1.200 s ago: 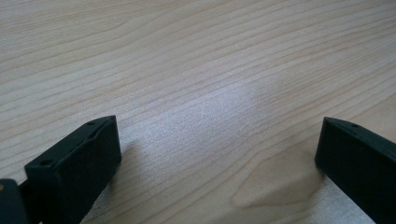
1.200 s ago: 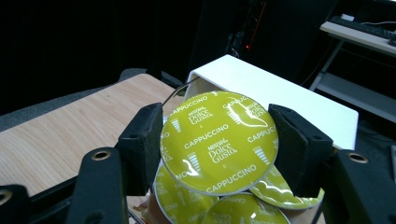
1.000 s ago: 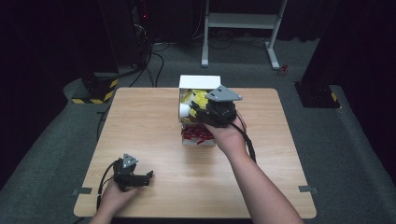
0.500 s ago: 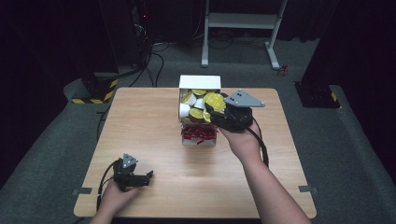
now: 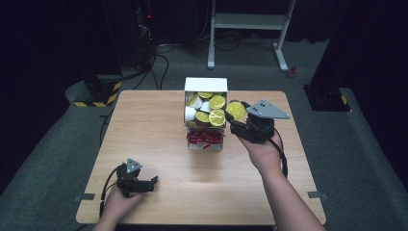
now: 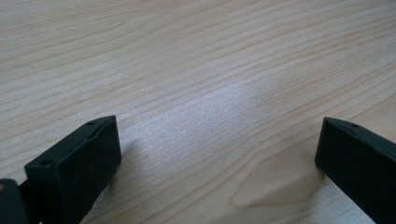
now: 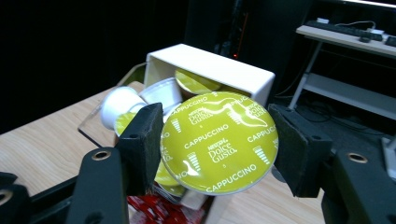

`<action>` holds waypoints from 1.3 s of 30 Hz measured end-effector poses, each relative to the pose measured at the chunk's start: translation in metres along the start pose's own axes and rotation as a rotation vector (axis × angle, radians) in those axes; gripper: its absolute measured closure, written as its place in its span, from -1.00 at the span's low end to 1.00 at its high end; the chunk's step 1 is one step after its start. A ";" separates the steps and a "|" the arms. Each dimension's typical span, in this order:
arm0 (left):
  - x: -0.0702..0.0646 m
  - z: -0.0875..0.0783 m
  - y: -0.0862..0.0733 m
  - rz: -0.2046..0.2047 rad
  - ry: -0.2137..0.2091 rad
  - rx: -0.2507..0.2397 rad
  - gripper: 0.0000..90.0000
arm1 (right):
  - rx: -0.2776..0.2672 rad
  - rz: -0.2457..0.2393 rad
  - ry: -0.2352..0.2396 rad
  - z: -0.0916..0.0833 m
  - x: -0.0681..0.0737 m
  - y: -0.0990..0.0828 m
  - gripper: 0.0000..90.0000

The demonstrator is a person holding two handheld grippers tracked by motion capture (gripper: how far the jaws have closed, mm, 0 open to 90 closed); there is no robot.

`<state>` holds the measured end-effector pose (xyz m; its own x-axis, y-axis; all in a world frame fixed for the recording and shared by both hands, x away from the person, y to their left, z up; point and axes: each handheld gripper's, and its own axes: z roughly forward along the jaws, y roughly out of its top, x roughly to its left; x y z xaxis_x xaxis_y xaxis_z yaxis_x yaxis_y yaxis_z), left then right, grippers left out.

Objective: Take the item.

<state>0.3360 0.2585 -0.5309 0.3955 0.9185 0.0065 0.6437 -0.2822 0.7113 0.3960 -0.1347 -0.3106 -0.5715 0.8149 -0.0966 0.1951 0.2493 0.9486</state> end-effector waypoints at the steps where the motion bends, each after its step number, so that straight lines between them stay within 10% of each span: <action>1: 0.000 0.000 0.000 0.000 0.000 0.000 -0.98 | -0.002 0.001 -0.005 -0.002 -0.002 -0.001 -0.14; 39: 0.000 0.000 0.000 0.002 -0.003 0.004 -0.98 | 0.135 0.081 -0.108 -0.008 -0.048 -0.085 -0.14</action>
<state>0.3362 0.2586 -0.5307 0.3987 0.9170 0.0065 0.6456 -0.2858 0.7082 0.4002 -0.1991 -0.3847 -0.4624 0.8846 -0.0601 0.3461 0.2425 0.9063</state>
